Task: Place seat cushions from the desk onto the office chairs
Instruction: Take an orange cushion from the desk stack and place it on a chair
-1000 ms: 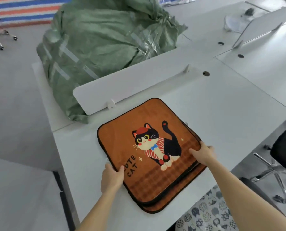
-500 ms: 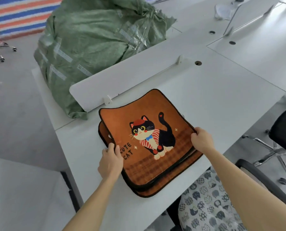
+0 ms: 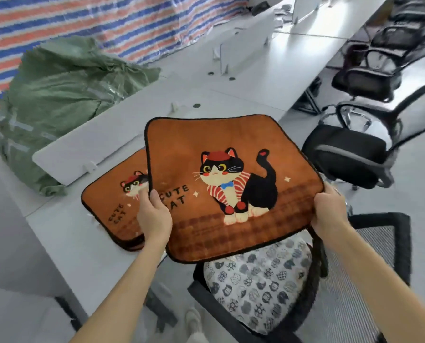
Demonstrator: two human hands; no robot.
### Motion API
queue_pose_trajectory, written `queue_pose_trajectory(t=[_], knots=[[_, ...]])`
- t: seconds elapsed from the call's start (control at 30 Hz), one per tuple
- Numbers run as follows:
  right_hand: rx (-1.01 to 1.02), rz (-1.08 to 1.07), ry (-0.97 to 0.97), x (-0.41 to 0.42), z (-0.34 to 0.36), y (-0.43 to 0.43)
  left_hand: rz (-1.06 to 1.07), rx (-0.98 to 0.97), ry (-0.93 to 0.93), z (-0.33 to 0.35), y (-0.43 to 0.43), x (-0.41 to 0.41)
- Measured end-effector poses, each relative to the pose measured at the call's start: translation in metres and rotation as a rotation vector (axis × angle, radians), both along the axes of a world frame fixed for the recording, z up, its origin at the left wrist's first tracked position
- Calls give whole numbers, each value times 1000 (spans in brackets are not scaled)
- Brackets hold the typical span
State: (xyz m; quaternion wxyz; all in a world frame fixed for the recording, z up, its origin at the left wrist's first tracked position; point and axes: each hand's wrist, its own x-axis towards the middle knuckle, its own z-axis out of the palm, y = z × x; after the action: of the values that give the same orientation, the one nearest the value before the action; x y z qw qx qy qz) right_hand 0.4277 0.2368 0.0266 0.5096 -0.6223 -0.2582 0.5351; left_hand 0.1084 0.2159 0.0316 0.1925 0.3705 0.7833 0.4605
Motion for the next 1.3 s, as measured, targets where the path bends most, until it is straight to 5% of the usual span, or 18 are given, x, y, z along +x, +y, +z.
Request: queue_pose_trajectory(t=[0.23,0.63,0.97,1.3], knots=[[47,-377,265,186,20,-137,-342,2,89,24,-59,198],[-101,-150,74,336,3,-218,-647,48,236,42,-45,329],[-192,-90,-188,419,3,-74,-626,-68,200,-5,66,399],[-135,-210,-442,529,34,99,-454,-194,-126,-35,221,539]])
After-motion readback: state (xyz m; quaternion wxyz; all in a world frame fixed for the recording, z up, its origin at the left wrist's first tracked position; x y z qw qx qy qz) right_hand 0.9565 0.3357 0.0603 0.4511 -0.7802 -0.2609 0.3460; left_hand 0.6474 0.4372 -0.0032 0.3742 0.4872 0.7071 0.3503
